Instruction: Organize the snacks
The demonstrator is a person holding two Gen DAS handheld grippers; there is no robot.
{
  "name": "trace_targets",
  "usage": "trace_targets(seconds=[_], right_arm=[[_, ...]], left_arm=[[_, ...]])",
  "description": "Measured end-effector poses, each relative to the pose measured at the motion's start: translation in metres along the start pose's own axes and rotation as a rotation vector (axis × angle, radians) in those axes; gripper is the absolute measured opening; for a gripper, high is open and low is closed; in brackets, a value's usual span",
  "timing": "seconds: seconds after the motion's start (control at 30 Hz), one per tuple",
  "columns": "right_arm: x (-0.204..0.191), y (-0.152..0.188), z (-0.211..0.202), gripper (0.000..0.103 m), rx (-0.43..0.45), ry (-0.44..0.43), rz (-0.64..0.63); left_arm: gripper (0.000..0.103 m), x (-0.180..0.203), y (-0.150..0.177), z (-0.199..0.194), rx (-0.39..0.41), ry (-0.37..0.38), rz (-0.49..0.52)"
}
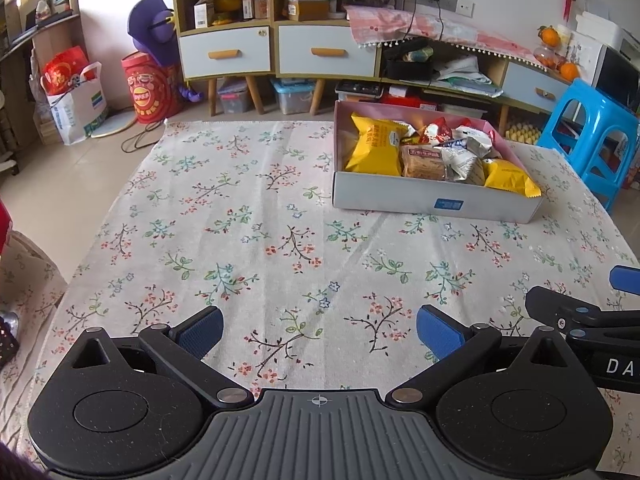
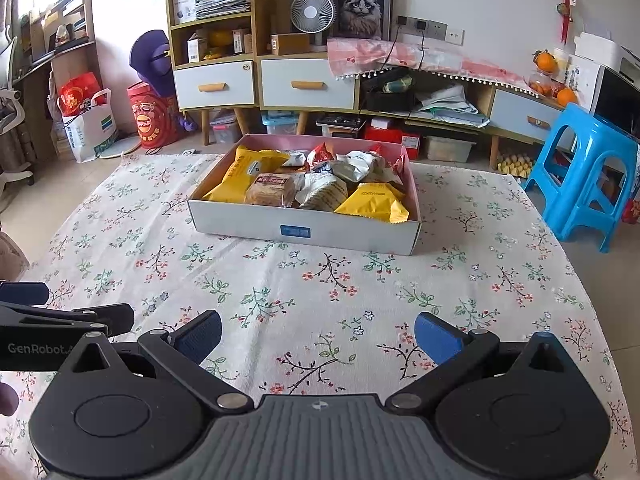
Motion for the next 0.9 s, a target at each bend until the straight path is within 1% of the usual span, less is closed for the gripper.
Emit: trace_targets(seconds=[0.23, 0.9], right_arm=[[-0.0003, 0.0008, -0.0007, 0.094, 0.0, 0.0, 0.002], [-0.0003, 0.0016, 0.0002, 0.094, -0.003, 0.002, -0.001]], left_arm=[[0.103, 0.0024, 0.0029, 0.0028, -0.013, 0.006, 0.005], [0.103, 0.003, 0.0038, 0.0033, -0.014, 0.008, 0.008]])
Point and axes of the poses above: each gripper's, at about its wrist camera, not at the fingertips, and z roughly the way its jaws point, x to its right, y to its underside, the point moved 10 cm from there along z, roughly the way its jaws point, and after that the axes turned 14 degrees about -x, right-handed, at the moved point
